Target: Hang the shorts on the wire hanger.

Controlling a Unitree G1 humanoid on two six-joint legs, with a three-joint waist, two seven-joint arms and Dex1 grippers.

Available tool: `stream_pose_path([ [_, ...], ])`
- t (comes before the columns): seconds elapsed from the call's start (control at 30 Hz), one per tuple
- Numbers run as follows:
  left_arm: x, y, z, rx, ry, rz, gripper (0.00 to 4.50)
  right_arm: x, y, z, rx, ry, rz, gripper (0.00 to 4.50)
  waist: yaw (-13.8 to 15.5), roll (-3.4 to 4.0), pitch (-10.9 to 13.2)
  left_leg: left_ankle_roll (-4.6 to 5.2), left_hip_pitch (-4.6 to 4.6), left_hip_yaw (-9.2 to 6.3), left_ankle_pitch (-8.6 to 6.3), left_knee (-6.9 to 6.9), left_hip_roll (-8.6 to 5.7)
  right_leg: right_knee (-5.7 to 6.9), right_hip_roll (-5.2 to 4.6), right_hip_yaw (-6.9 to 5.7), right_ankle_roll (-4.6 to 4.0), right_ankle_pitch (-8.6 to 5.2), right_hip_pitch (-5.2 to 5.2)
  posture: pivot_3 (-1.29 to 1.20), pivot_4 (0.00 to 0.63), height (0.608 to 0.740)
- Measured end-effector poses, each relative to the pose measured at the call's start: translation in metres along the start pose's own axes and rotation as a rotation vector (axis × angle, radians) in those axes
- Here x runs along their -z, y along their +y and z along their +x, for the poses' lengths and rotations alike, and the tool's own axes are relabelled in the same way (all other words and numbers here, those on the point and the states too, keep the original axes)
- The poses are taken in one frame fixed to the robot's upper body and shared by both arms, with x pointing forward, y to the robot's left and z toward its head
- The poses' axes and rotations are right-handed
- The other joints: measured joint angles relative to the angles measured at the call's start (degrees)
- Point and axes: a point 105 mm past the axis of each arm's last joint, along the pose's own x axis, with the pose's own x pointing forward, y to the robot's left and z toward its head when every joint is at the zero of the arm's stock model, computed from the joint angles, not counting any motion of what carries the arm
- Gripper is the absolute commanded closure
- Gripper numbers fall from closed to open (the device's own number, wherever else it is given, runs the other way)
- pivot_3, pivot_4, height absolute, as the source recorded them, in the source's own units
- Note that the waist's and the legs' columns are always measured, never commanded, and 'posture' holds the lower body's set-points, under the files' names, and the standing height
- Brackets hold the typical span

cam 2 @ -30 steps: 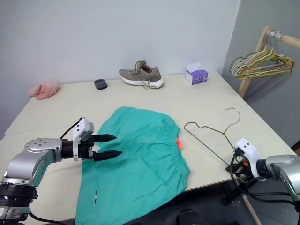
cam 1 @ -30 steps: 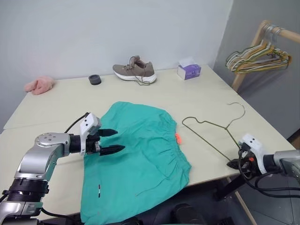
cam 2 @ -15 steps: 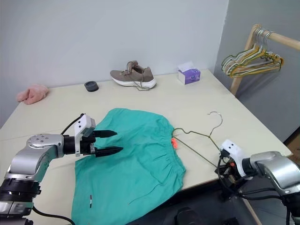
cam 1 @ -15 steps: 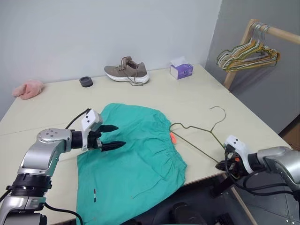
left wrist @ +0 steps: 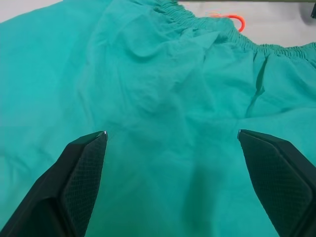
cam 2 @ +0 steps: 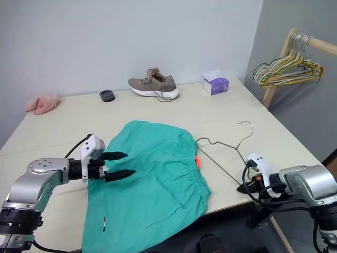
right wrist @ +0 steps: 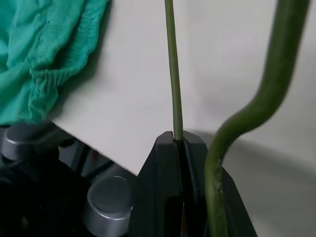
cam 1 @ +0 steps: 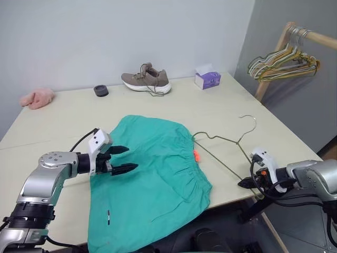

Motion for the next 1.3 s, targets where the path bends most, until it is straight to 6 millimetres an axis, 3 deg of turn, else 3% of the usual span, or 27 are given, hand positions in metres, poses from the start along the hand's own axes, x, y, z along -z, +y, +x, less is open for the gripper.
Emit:
stream_pose_path([
  [0.17, 0.000, 0.001, -0.001, -0.017, -0.004, -0.003, 0.03, 0.013, 0.006, 0.001, -0.004, 0.025, 0.049, 4.50, 0.93, 0.01, 0.00, 0.00, 0.00, 0.03, 0.00, 0.01, -0.01, 0.00, 0.00, 0.02, 0.00, 0.00, 0.00, -0.23, 0.000, 0.740],
  [0.4, -0.005, 0.003, 0.000, -0.023, -0.019, 0.015, 0.03, 0.012, 0.019, 0.002, -0.058, 0.035, 0.028, 4.50, 1.14, 0.01, 0.00, 0.00, 0.00, 0.06, 0.00, 0.01, 0.00, 0.00, 0.01, 0.02, 0.00, 0.00, 0.00, -0.23, 0.000, 0.740],
  [0.67, -0.003, 0.002, 0.000, -0.018, -0.019, 0.015, 0.03, 0.014, 0.011, -0.007, -0.049, 0.028, 0.103, 4.50, 1.27, 0.00, 0.00, 0.00, -0.01, 0.07, 0.00, 0.00, -0.01, -0.02, 0.00, 0.02, 0.00, 0.00, 0.00, -0.23, 0.000, 0.740],
  [0.9, -0.001, -0.007, 0.003, 0.022, -0.025, 0.015, 0.03, 0.030, 0.009, -0.009, -0.048, 0.044, 0.159, 4.50, 1.25, 0.01, 0.00, 0.00, -0.01, 0.08, 0.00, 0.01, 0.00, -0.01, 0.01, 0.03, 0.00, 0.00, 0.00, -0.23, 0.000, 0.740],
  [1.3, -0.001, -0.013, 0.003, 0.057, -0.022, 0.020, 0.03, 0.009, 0.029, 0.003, -0.107, 0.056, 0.039, 4.50, 1.28, 0.02, -0.01, 0.00, -0.02, 0.09, 0.00, -0.01, 0.01, -0.06, 0.02, 0.04, 0.02, 0.01, -0.01, -0.22, 0.000, 0.740],
])
